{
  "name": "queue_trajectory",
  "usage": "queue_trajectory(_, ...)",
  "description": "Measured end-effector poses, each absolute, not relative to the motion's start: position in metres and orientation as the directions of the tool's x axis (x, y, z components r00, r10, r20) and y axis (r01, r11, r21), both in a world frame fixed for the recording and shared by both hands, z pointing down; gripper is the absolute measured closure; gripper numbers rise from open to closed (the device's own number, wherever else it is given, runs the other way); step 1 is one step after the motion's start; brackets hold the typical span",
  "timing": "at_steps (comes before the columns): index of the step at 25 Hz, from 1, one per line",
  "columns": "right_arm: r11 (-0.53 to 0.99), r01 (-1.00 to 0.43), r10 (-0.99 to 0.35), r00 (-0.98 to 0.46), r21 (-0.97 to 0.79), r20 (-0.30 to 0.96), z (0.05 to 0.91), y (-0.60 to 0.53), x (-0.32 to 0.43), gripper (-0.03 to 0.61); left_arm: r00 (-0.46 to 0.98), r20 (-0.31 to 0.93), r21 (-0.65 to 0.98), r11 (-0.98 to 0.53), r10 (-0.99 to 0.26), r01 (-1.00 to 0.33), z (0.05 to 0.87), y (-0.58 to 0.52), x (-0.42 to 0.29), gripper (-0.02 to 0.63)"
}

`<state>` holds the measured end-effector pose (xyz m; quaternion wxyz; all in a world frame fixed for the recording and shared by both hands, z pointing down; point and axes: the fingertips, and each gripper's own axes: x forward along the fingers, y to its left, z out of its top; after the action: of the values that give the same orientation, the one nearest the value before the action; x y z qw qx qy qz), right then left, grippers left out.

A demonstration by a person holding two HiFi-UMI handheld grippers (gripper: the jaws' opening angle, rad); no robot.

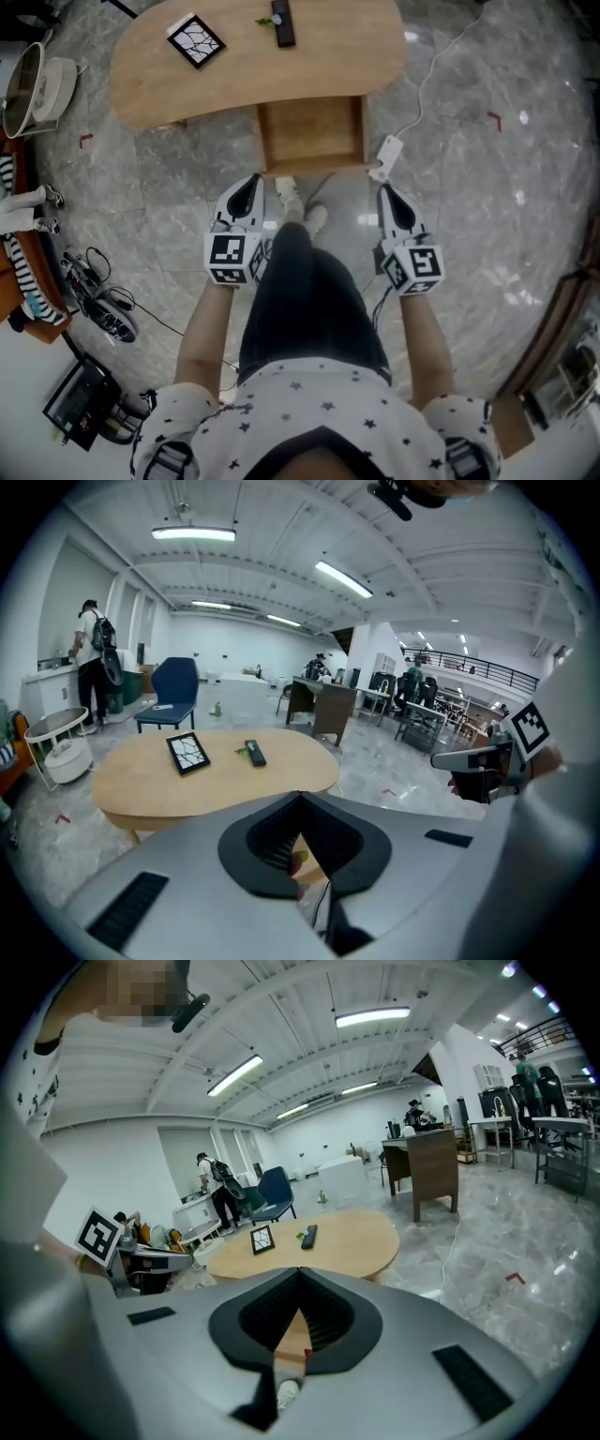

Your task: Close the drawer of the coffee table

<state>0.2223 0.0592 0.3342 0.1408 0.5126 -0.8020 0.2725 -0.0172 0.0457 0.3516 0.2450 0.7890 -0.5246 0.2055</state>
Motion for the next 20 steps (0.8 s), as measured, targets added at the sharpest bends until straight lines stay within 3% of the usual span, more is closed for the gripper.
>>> queue_trajectory(20,0.278,-0.932,-0.657,-0.362,-0.235,0.661,0.521,0.037,0.263,0.571,0.335,0.682,0.183,-0.292,-0.65,-0.939,0.51,0.046,-0.031,0.606)
